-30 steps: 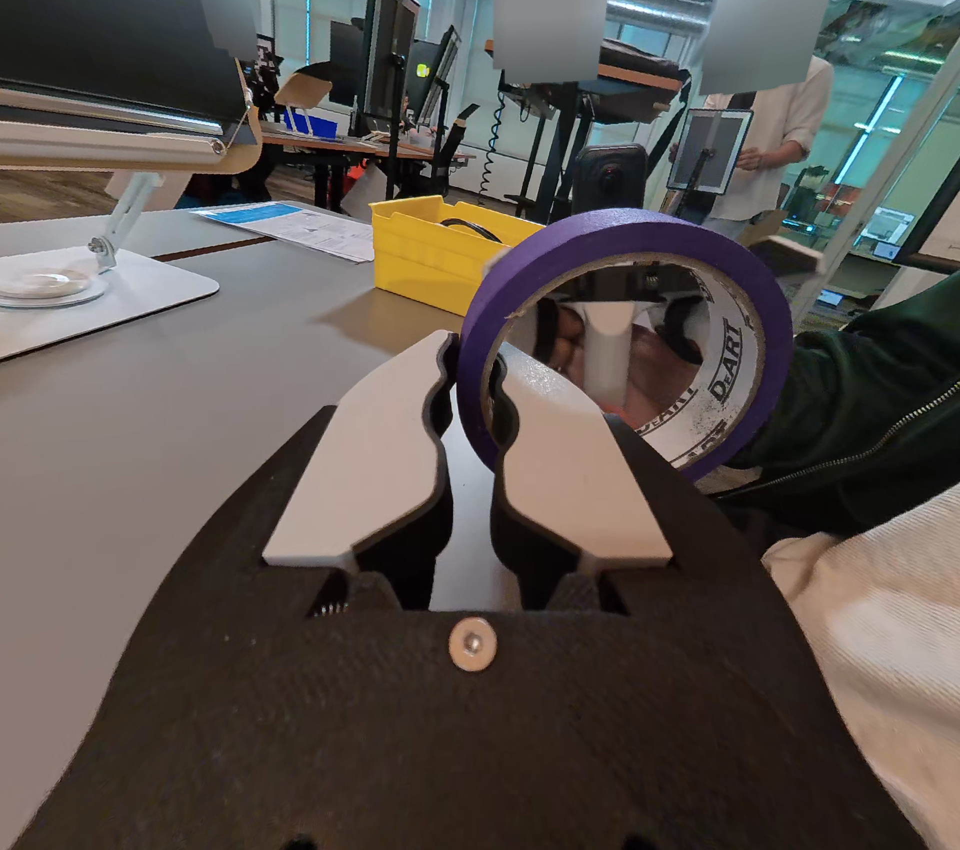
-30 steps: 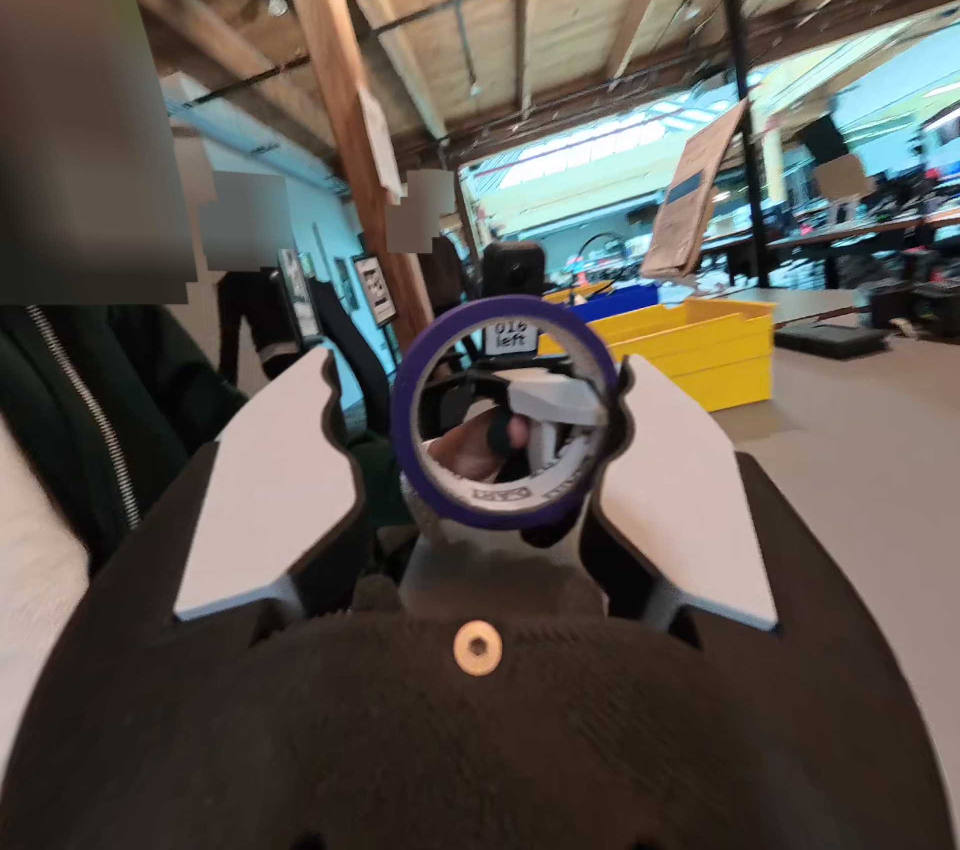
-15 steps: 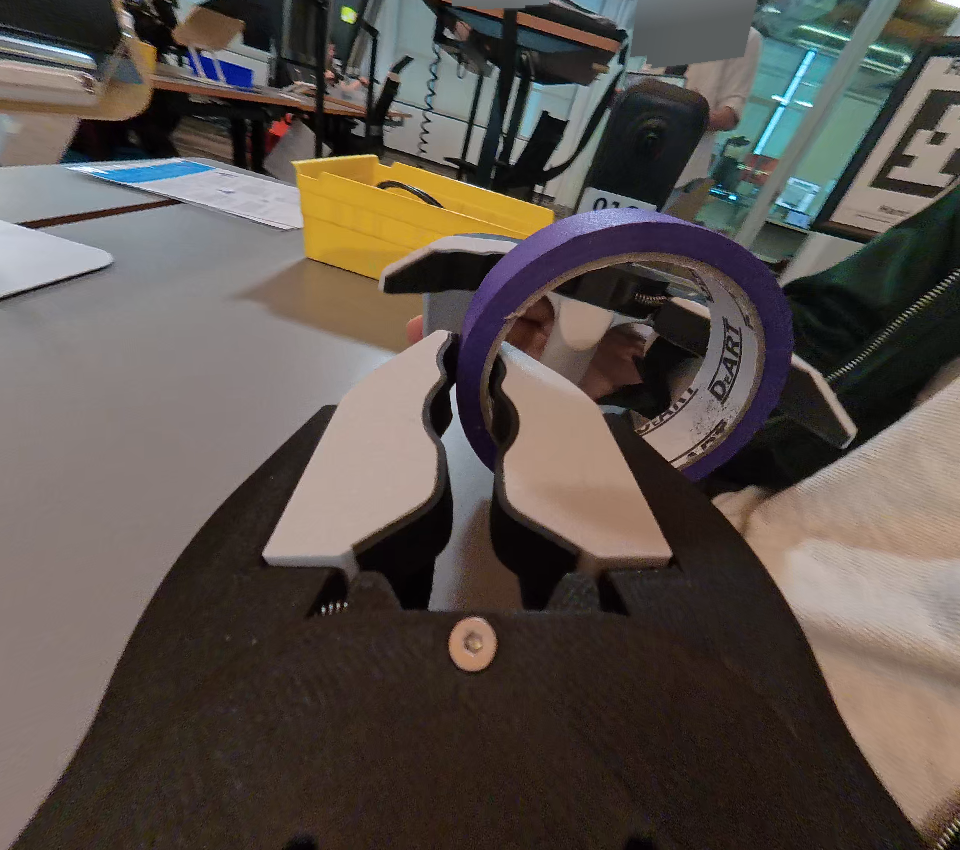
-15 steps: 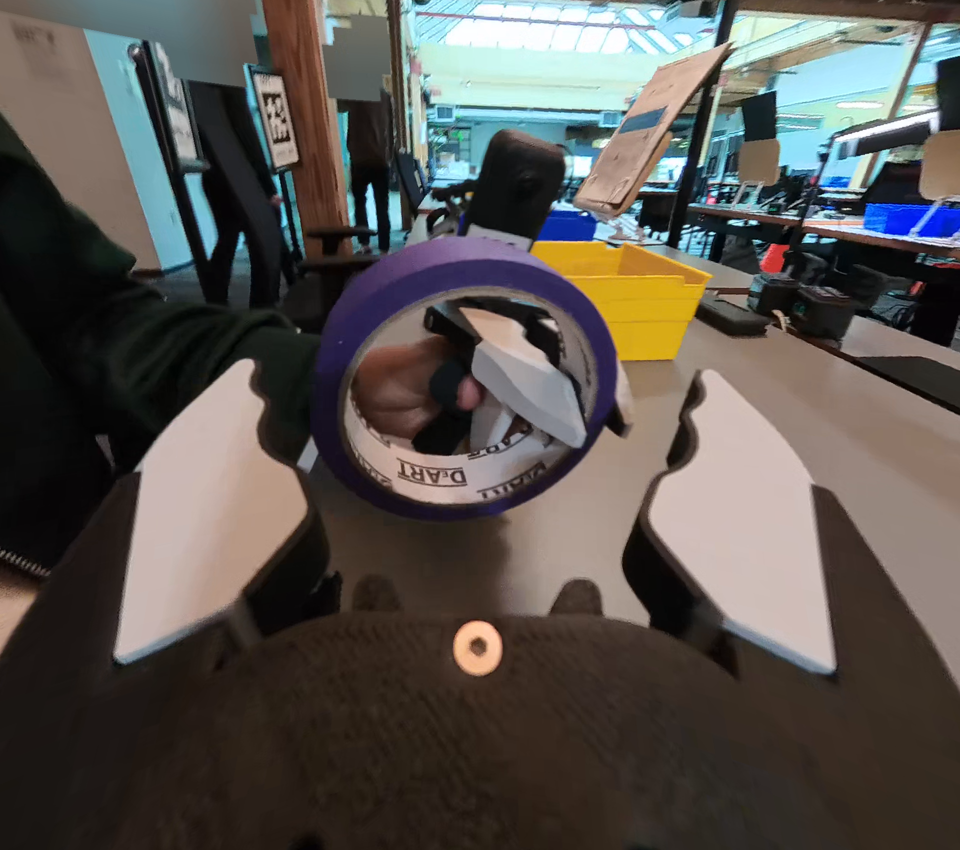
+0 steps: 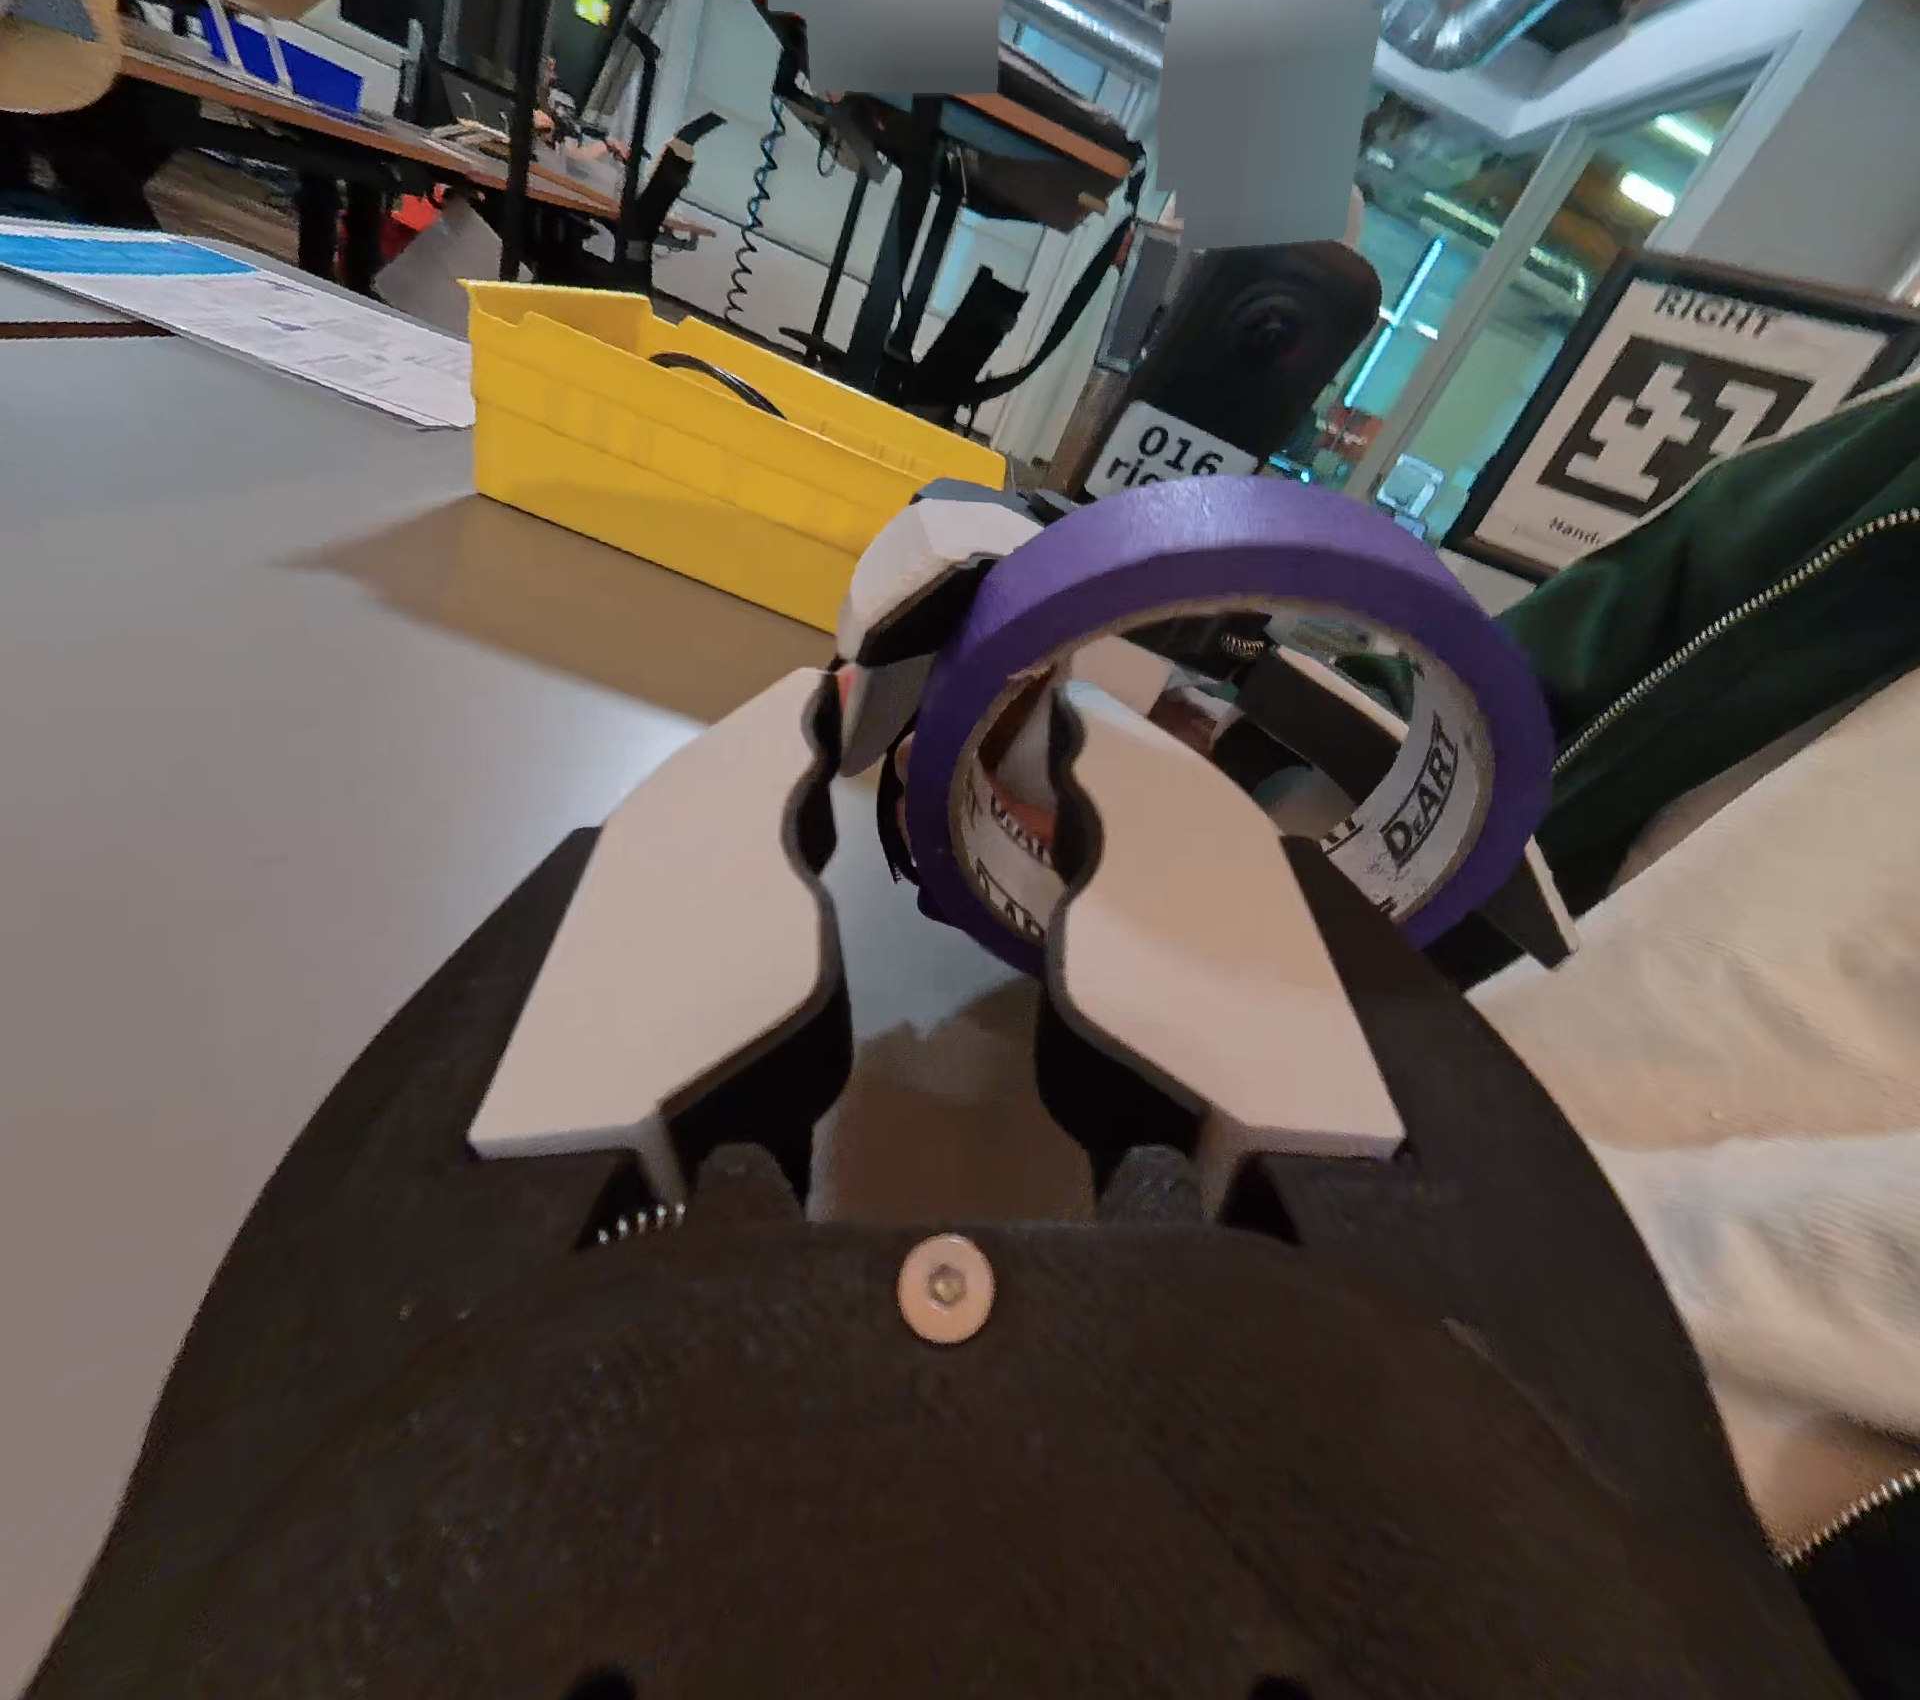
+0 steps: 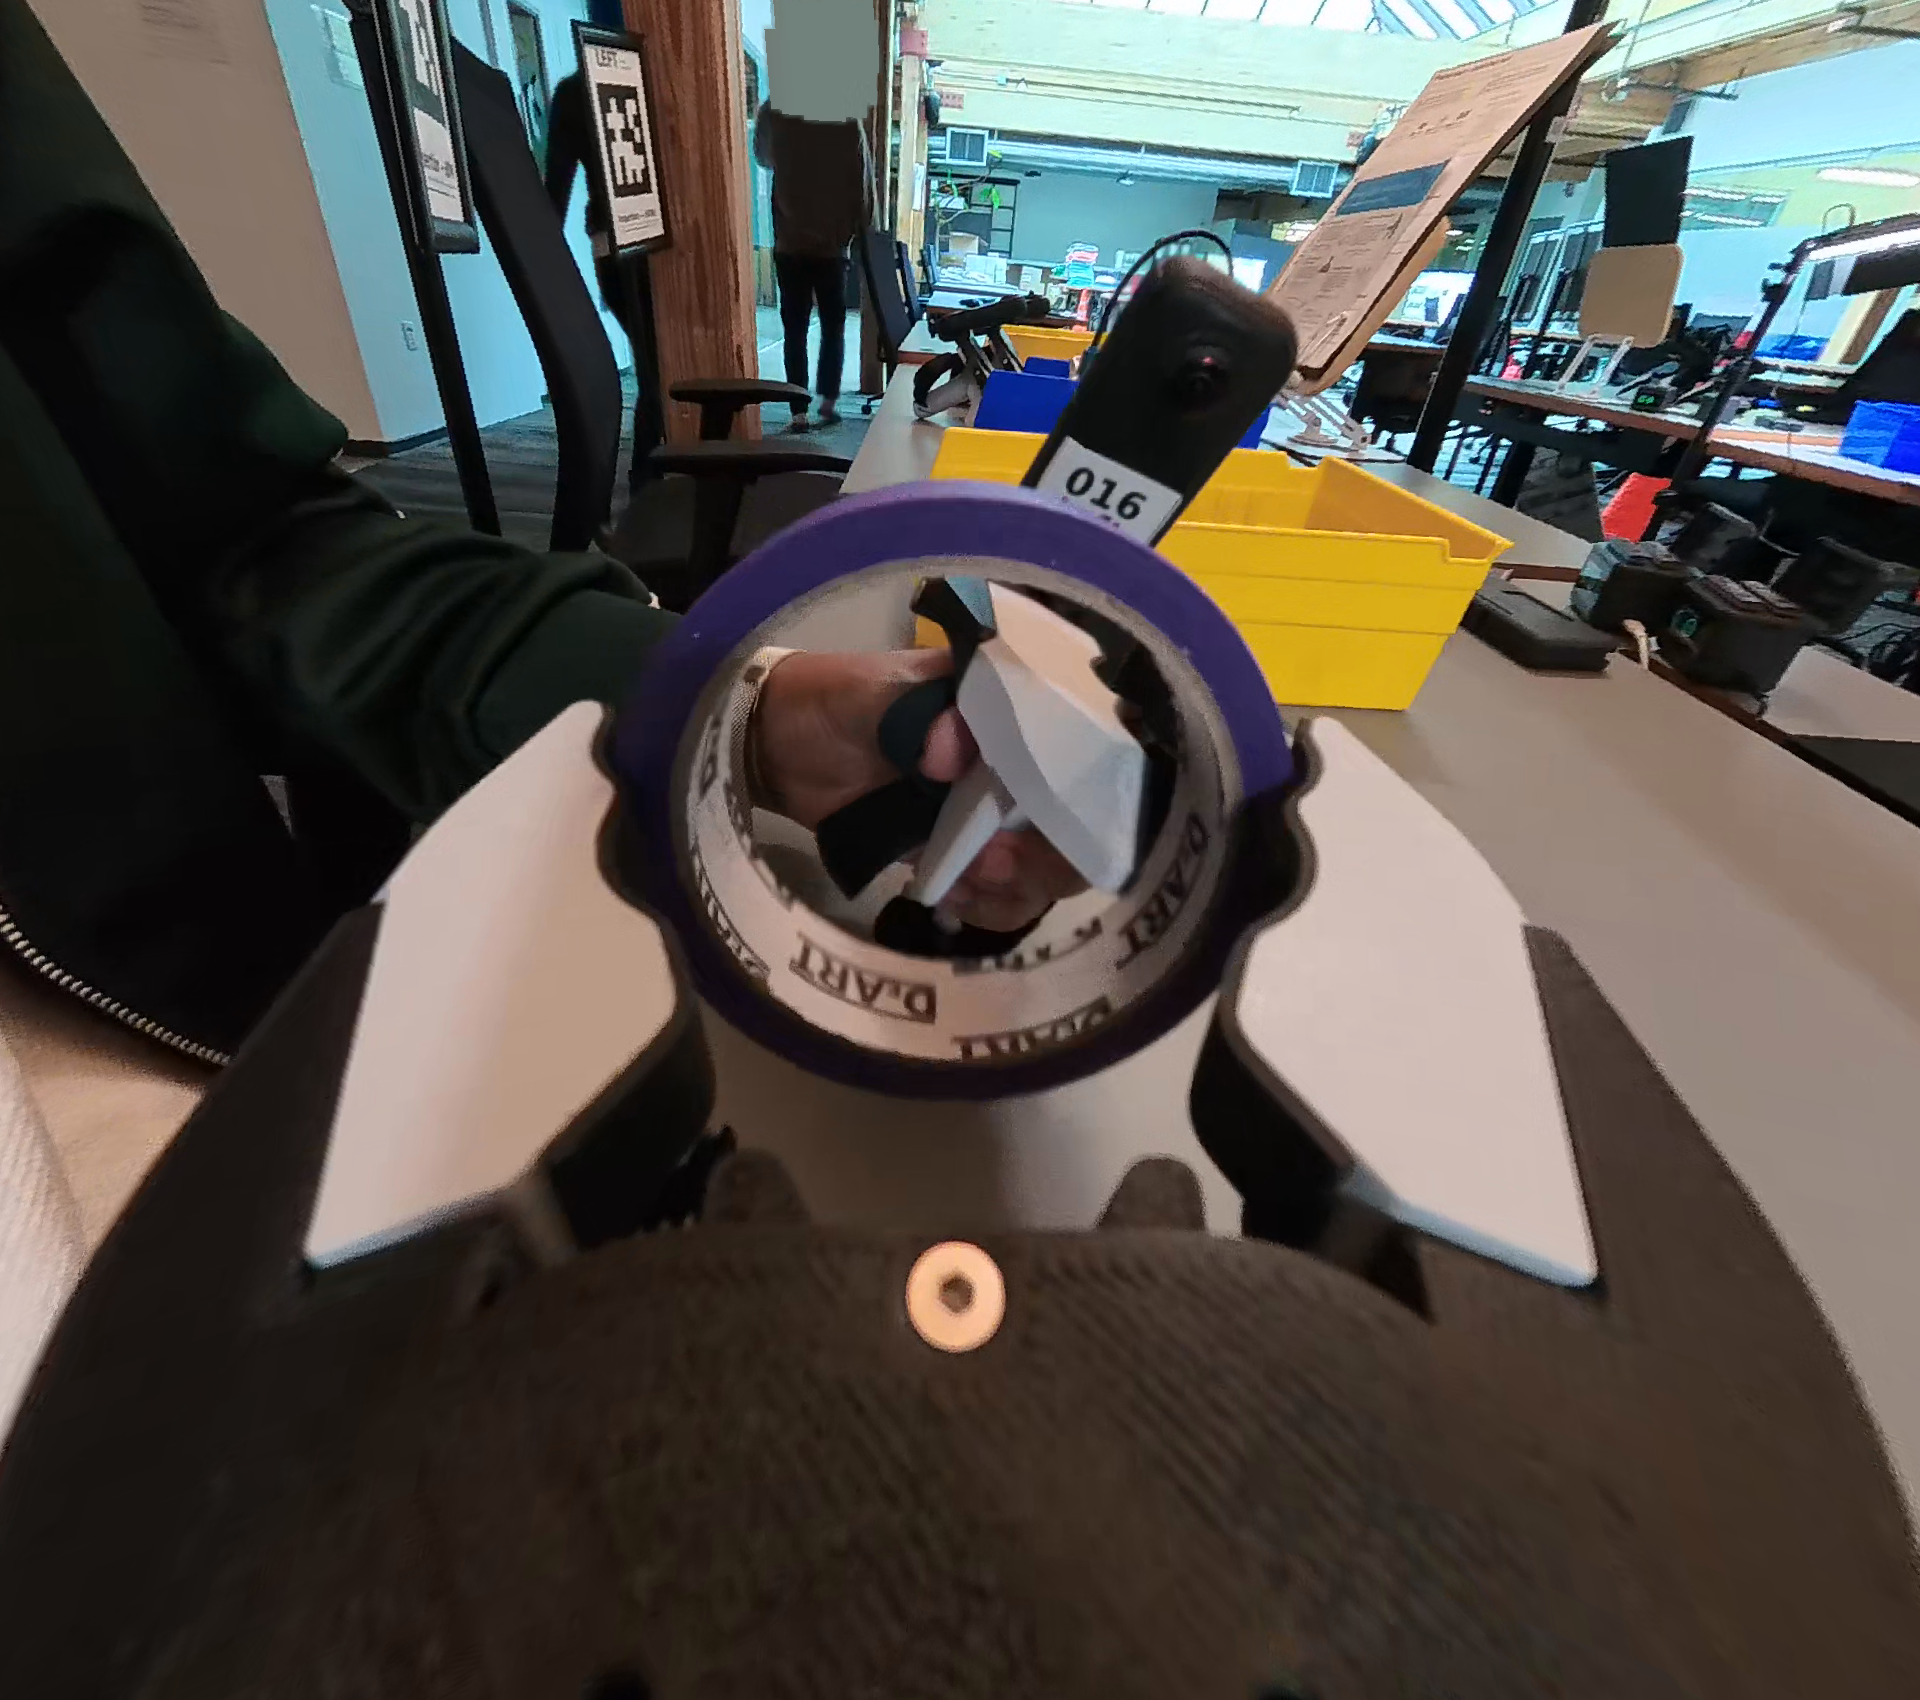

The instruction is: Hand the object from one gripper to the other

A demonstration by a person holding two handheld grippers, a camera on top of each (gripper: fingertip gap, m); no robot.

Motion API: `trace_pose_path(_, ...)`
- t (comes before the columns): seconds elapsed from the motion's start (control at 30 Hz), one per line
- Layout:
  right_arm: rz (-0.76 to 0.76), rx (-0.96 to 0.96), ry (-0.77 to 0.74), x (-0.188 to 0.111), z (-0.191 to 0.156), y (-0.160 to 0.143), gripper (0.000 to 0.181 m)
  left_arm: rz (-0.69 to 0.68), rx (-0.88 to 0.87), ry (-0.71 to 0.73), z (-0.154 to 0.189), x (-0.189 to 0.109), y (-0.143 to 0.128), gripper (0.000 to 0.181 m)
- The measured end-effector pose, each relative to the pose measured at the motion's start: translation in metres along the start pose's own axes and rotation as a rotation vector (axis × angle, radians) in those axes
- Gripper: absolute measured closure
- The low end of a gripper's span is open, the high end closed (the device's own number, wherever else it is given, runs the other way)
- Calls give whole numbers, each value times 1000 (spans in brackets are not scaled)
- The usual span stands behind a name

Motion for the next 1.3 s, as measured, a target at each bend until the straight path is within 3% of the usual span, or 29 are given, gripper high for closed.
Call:
trace_pose_path(0.03,8,8,-8,-2,2,1,64,17,-10,12,-2,-2,2,139)
trace_pose_path(0.17,40,57,-61,-10,13,4,64,47,-42,73,-13,-8,3,132)
trace_pose_path(0.37,-44,23,-160,-18,27,-1,65,58,-143,85,-21,-11,-1,135)
trace_pose_path(0.67,-123,-81,-273,-27,37,-2,65,191,-432,-40,-26,-26,6,142)
trace_pose_path(0.8,-254,-192,-352,-30,44,-11,65,108,-492,-55,-25,-19,-2,130)
trace_pose_path(1.03,-521,-399,-409,-25,45,-36,65,-79,-568,-27,-23,-2,-26,134)
trace_pose_path(1.07,-554,-431,-412,-23,44,-39,65,-113,-565,2,-25,-3,-31,147)
trace_pose_path(1.3,-567,-425,-423,-20,45,-46,64,-160,-602,43,-29,-5,-34,149)
Point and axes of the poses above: each gripper's, where its closed fingertips meet, x out along the fingers, y out of its top, z = x × y across the jaws, the point moved 5 cm from there along -x, back along the fingers
